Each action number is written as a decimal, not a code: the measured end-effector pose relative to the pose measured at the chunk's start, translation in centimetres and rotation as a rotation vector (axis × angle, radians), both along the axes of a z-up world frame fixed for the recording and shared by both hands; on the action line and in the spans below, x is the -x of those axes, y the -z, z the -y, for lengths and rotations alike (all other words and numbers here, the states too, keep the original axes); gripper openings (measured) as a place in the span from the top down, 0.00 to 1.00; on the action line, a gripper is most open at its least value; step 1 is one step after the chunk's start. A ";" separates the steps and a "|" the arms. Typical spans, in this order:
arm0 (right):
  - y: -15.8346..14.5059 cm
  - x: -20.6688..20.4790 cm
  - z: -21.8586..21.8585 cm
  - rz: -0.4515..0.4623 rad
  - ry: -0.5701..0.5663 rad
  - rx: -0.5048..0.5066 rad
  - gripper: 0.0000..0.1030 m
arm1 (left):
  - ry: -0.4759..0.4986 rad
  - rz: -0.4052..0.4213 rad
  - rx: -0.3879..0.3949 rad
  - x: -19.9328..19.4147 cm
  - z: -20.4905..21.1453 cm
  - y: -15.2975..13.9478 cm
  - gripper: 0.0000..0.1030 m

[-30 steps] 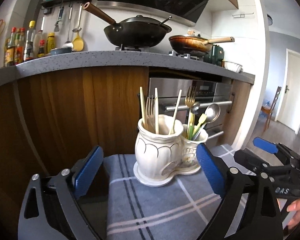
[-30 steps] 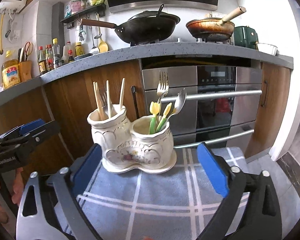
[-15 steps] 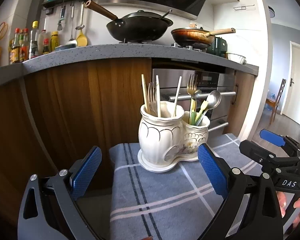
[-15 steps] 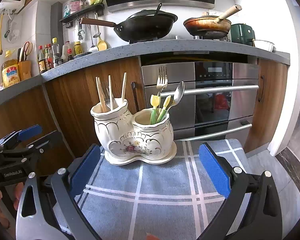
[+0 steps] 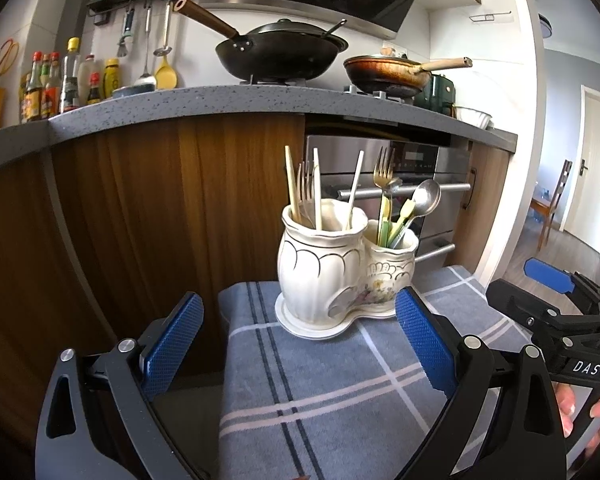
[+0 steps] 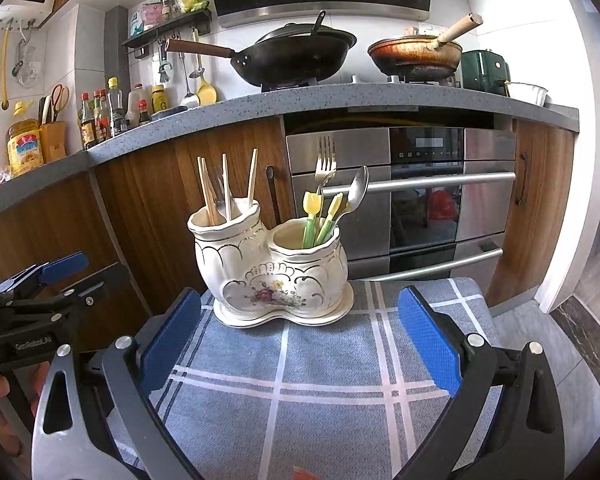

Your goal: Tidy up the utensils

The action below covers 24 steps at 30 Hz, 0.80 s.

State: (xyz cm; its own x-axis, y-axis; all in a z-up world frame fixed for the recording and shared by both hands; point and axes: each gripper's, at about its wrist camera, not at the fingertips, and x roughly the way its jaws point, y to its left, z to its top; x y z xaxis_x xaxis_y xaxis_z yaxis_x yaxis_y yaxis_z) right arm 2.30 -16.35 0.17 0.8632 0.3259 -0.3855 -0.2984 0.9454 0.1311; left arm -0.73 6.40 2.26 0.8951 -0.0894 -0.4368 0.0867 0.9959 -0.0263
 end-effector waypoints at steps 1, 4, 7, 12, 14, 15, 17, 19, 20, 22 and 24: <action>0.0 0.0 0.0 -0.001 0.000 0.000 0.05 | 0.000 0.001 0.000 0.1 0.0 0.0 0.07; 0.0 0.1 0.0 -0.003 -0.004 -0.002 0.05 | 0.002 0.002 0.004 0.1 0.0 0.0 0.07; 0.1 0.1 -0.1 -0.002 -0.005 -0.002 0.05 | 0.004 -0.001 0.004 0.1 0.1 0.0 0.07; 0.0 0.1 -0.1 -0.004 -0.004 -0.002 0.05 | 0.007 -0.006 0.003 0.0 0.1 0.0 0.07; 0.0 0.1 -0.1 -0.005 -0.005 -0.002 0.05 | 0.008 -0.008 -0.002 0.0 0.2 0.0 0.07; 0.1 0.2 -0.1 -0.005 -0.007 -0.001 0.05 | 0.008 -0.009 -0.004 -0.1 0.2 0.0 0.07; 0.1 0.2 -0.2 -0.006 -0.010 0.001 0.05 | 0.011 -0.008 -0.005 -0.1 0.3 0.0 0.07; 0.2 0.2 -0.1 -0.008 -0.011 0.000 0.05 | 0.011 -0.010 -0.006 -0.1 0.4 0.0 0.07; 0.2 0.2 -0.2 -0.010 -0.012 -0.001 0.05 | 0.011 -0.011 -0.007 -0.1 0.4 0.0 0.07; 0.2 0.2 0.0 -0.010 -0.013 -0.001 0.05 | 0.011 -0.011 -0.007 -0.1 0.4 0.0 0.07; 0.2 0.2 0.0 -0.011 -0.013 -0.002 0.05 | 0.011 -0.011 -0.007 -0.2 0.4 0.1 0.07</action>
State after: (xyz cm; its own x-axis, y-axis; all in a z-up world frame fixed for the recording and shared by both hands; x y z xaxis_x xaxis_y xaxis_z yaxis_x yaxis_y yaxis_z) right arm 2.14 -16.32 -0.06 0.8550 0.3374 -0.3940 -0.3089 0.9414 0.1359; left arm -0.56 5.96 2.21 0.8893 -0.0960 -0.4471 0.0974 0.9950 -0.0199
